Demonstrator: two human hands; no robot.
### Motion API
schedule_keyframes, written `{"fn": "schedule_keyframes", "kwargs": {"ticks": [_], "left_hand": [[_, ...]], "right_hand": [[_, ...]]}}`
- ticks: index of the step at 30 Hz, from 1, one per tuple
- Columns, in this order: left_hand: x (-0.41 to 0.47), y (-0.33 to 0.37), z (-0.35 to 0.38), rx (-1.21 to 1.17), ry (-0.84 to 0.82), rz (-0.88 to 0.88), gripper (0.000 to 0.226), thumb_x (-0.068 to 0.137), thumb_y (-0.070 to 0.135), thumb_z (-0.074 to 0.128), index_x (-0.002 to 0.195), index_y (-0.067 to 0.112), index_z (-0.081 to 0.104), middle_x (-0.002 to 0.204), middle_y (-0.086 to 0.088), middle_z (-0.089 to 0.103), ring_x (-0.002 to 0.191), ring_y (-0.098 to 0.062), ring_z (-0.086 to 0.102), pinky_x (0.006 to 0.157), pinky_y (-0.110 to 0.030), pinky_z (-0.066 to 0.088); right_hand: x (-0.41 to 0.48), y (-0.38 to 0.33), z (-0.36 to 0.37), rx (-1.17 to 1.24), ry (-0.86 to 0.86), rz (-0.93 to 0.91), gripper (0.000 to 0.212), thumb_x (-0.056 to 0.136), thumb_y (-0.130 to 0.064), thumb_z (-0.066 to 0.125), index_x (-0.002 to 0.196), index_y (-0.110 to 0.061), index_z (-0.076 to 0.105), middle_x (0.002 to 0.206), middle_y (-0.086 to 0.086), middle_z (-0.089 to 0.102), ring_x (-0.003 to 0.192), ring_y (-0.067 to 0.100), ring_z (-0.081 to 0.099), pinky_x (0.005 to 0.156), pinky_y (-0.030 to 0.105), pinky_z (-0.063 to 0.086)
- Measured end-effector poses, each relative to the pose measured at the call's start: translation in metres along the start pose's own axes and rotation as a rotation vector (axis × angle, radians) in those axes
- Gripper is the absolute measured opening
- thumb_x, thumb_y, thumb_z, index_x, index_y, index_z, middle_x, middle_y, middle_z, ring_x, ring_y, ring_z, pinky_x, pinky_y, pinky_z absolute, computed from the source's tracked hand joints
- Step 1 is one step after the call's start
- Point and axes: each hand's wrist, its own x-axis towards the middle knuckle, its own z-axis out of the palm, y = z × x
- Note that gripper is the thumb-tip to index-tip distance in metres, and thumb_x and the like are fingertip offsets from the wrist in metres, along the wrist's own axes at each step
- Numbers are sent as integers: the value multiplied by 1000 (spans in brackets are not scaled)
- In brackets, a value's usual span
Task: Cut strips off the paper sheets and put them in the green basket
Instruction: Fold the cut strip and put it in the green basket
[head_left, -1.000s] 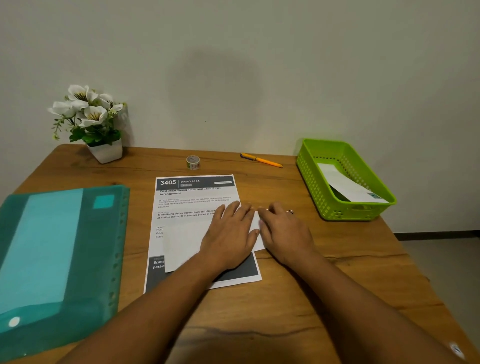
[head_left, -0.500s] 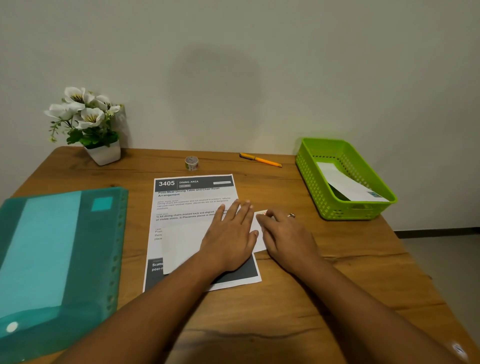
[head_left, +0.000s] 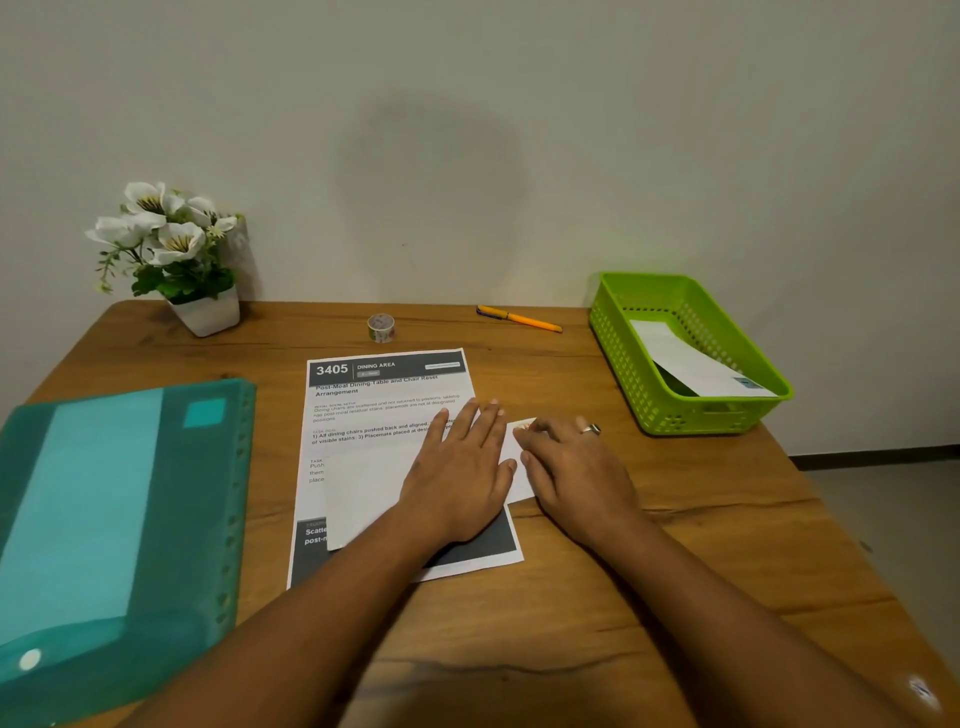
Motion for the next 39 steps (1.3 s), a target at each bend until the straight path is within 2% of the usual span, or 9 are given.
{"fn": "schedule_keyframes", "kwargs": {"ticks": [3, 6, 13, 20, 26, 30, 32, 34, 39], "left_hand": [[0, 0, 0, 6, -3, 0, 65, 109, 48, 12, 164, 16, 1, 173, -1, -4, 158, -19, -8, 127, -49, -1], [0, 0, 1, 5, -1, -3, 65, 108, 48, 12, 164, 16, 1, 173, -1, -3, 158, -19, -8, 127, -49, 0], [1, 0, 0, 8, -6, -3, 66, 108, 49, 11, 164, 17, 0, 173, -1, -5, 158, -19, -8, 127, -49, 0], [0, -1, 1, 21, 0, 6, 66, 108, 48, 12, 164, 16, 2, 173, -2, -2, 158, -19, -7, 127, -49, 1], [0, -1, 1, 24, -3, 5, 66, 108, 48, 11, 164, 16, 0, 173, -1, -3, 158, -19, -7, 127, -49, 1], [1, -2, 3, 26, -3, 9, 67, 106, 49, 5, 164, 17, 0, 173, -1, -4, 158, -19, -8, 127, -49, 1], [2, -3, 4, 27, 5, 7, 72, 101, 51, -1, 164, 17, 1, 173, -1, -3, 159, -19, -7, 128, -49, 1], [1, -3, 4, 22, 5, 6, 74, 99, 52, -2, 164, 17, 1, 173, -1, -2, 159, -19, -6, 128, -49, 1], [1, -3, 3, 0, 12, 4, 66, 108, 48, 11, 164, 16, 1, 173, -1, -3, 158, -19, -8, 128, -48, -1]], "right_hand": [[2, -4, 0, -73, -64, 81, 46, 102, -39, 39, 139, -26, 63, 126, 1, 62, 105, 24, 52, 77, 38, 48], [3, -6, -2, -128, -89, 135, 53, 102, -45, 34, 141, -23, 62, 130, 2, 62, 110, 24, 53, 84, 40, 47], [-1, -3, -3, -122, 19, 122, 30, 100, -39, 59, 109, -18, 77, 115, 0, 71, 97, 25, 59, 75, 37, 49], [6, -5, -3, -132, -65, 168, 47, 102, -48, 45, 137, -22, 63, 116, 6, 61, 102, 23, 52, 75, 37, 47], [1, 0, -2, -49, 35, 75, 25, 100, -35, 59, 111, -19, 76, 107, 2, 63, 95, 21, 55, 73, 35, 46], [5, -2, -1, -61, -76, 65, 43, 102, -36, 41, 139, -28, 61, 115, 0, 58, 103, 20, 50, 80, 38, 45], [7, -3, -1, -82, -112, 64, 49, 102, -38, 36, 146, -30, 55, 117, 1, 56, 104, 20, 48, 82, 39, 44], [7, -3, -2, -63, -95, 51, 46, 102, -37, 39, 142, -30, 59, 114, 1, 56, 102, 20, 49, 80, 39, 44], [3, -2, -1, -15, 12, -11, 24, 100, -28, 57, 115, -22, 74, 103, 0, 61, 92, 21, 55, 73, 36, 46]]}}
